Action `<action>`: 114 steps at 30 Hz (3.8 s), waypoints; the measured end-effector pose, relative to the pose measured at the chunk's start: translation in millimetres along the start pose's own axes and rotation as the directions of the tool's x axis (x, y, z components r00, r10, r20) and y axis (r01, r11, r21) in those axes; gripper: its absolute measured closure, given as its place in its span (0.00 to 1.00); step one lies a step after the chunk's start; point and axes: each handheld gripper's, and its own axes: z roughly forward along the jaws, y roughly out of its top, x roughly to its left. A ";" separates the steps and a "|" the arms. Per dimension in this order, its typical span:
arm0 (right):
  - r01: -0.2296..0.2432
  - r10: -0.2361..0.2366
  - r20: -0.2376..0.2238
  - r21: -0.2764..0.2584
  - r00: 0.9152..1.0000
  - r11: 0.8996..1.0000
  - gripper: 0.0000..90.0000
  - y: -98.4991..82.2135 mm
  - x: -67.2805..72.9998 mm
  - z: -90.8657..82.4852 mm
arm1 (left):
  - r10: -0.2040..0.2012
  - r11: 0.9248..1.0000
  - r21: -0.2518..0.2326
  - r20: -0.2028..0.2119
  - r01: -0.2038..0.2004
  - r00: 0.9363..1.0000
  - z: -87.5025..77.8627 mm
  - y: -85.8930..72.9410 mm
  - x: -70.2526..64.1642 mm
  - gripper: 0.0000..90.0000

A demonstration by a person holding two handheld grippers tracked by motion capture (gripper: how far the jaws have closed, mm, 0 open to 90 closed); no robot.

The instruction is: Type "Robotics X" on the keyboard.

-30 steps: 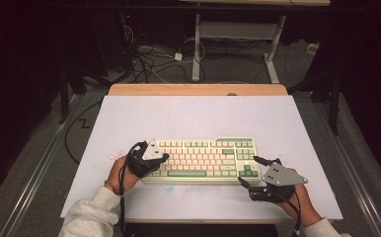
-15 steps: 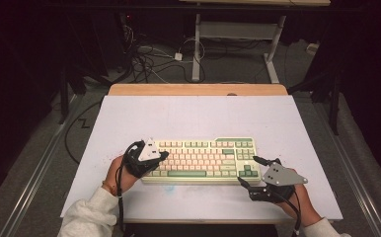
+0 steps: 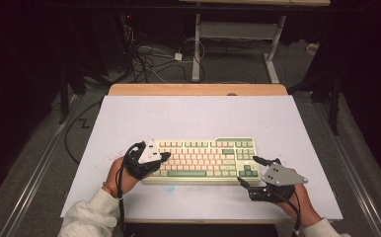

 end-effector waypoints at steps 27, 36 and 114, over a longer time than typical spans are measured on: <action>0.003 -0.003 0.000 0.002 1.000 1.000 0.25 0.0 0.6 0.0 | 0.061 0.998 -0.002 0.085 -0.061 0.994 3.1 3.8 -23.5 0.97; 0.008 -0.008 -0.005 0.005 1.000 1.000 0.25 -0.3 1.2 0.8 | 0.080 0.996 0.030 0.123 -0.084 0.989 13.5 1.1 -33.5 0.97; 0.007 -0.007 0.000 0.011 1.000 1.000 0.26 -0.7 -1.9 0.0 | 0.062 0.998 -0.026 -0.037 -0.063 0.997 -1.6 -1.4 -13.9 0.57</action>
